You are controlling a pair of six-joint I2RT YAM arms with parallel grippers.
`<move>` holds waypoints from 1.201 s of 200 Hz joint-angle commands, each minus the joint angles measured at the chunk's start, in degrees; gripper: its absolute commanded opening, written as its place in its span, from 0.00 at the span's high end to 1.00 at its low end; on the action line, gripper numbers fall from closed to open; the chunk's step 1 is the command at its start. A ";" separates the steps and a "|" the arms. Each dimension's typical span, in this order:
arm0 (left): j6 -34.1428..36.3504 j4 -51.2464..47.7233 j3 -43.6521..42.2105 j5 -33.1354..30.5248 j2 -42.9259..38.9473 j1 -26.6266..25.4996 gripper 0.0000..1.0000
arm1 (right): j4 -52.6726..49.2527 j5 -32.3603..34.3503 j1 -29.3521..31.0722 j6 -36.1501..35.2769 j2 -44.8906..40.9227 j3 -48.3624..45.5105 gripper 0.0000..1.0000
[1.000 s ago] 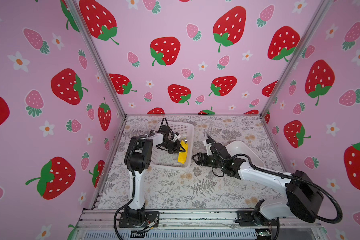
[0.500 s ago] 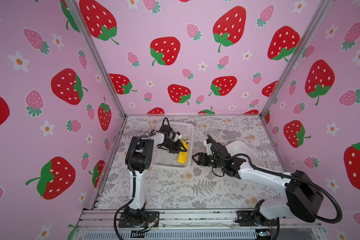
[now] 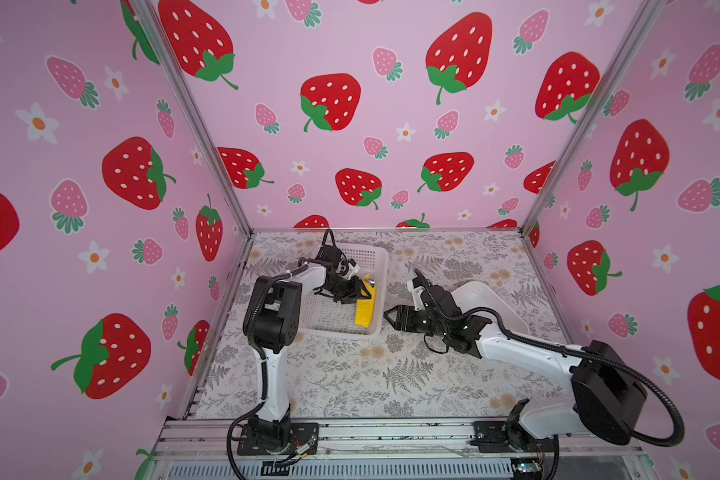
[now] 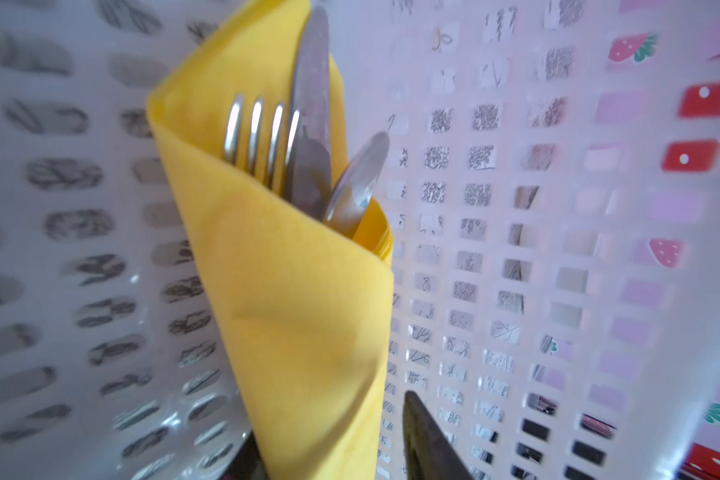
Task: Place the utensils on the paper napkin and roll it up
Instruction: 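Lower the napkin cone onto the basket floor with the left gripper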
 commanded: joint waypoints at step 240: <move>-1.45 -2.93 -0.02 -7.48 0.78 -1.38 0.73 | 0.93 0.13 -0.37 1.69 -0.94 -1.28 0.33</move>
